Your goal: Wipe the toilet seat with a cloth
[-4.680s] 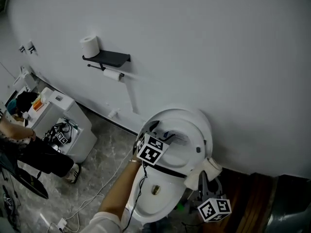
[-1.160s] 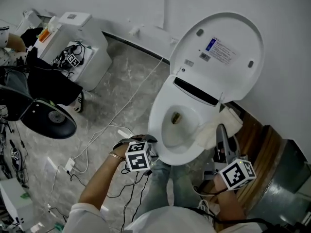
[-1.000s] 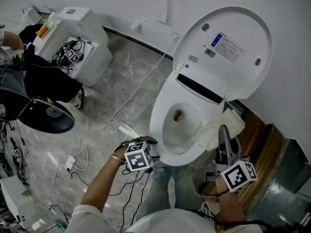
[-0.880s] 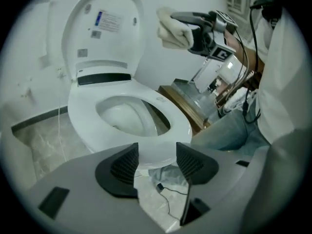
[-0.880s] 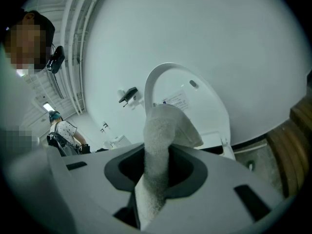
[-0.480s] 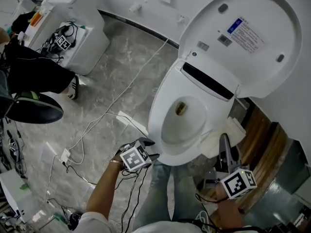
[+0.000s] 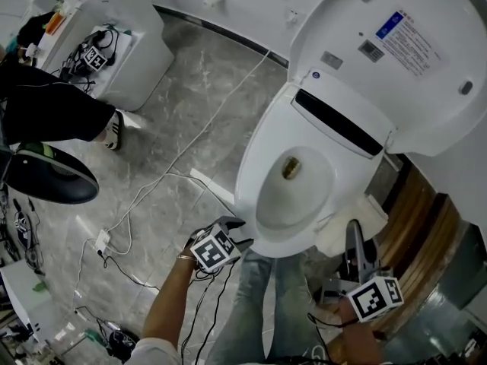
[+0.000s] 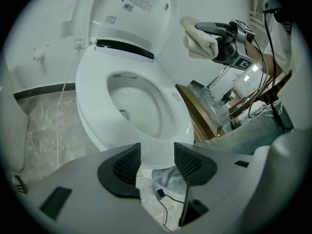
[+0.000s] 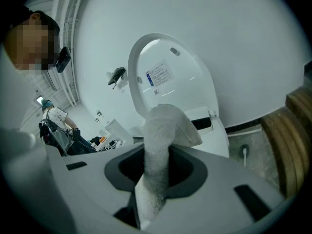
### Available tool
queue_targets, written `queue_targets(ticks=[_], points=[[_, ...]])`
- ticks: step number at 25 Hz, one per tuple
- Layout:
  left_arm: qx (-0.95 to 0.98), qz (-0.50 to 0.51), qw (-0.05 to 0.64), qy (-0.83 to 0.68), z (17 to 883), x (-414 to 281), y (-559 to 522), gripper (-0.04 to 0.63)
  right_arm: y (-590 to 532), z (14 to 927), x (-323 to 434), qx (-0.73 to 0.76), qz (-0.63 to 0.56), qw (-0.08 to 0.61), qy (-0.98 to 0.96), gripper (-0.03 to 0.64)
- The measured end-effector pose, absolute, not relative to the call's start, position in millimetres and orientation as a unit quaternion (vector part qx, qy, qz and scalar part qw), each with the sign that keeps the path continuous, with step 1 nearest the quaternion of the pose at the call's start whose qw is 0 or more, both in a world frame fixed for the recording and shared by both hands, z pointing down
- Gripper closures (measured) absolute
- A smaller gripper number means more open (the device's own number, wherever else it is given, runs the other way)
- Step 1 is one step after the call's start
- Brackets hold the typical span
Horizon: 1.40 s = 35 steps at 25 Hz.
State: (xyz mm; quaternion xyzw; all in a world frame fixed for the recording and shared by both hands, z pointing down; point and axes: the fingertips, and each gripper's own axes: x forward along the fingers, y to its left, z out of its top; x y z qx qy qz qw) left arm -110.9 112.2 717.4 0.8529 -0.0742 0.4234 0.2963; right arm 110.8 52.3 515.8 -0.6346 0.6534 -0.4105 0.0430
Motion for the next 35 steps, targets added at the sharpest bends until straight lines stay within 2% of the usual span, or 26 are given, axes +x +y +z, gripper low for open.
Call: queue_targets(ticks=[14, 16, 19, 22, 25, 30, 35], points=[[0.852, 0.432, 0.279, -0.101, 745, -112, 107, 0.383, 75, 549, 114, -0.632, -0.423, 0.039, 0.648, 0.517], [0.848, 0.429, 0.291, -0.109, 746, -113, 105, 0.391, 76, 553, 118, -0.635, -0.421, 0.036, 0.646, 0.517], [0.834, 0.413, 0.345, -0.124, 743, -113, 104, 0.403, 77, 555, 126, -0.641, -0.417, 0.031, 0.644, 0.517], [0.83, 0.387, 0.378, -0.139, 726, -106, 100, 0.471, 75, 554, 137, -0.645, -0.412, 0.028, 0.643, 0.517], [0.841, 0.352, 0.377, -0.164, 697, -90, 91, 0.557, 72, 554, 150, -0.646, -0.409, 0.019, 0.644, 0.517], [0.852, 0.33, 0.338, -0.224, 653, -57, 71, 0.584, 59, 568, 163, -0.625, -0.402, -0.033, 0.669, 0.517], [0.858, 0.304, 0.302, -0.284, 622, -15, 42, 0.584, 27, 601, 174, -0.56, -0.385, -0.125, 0.723, 0.517]])
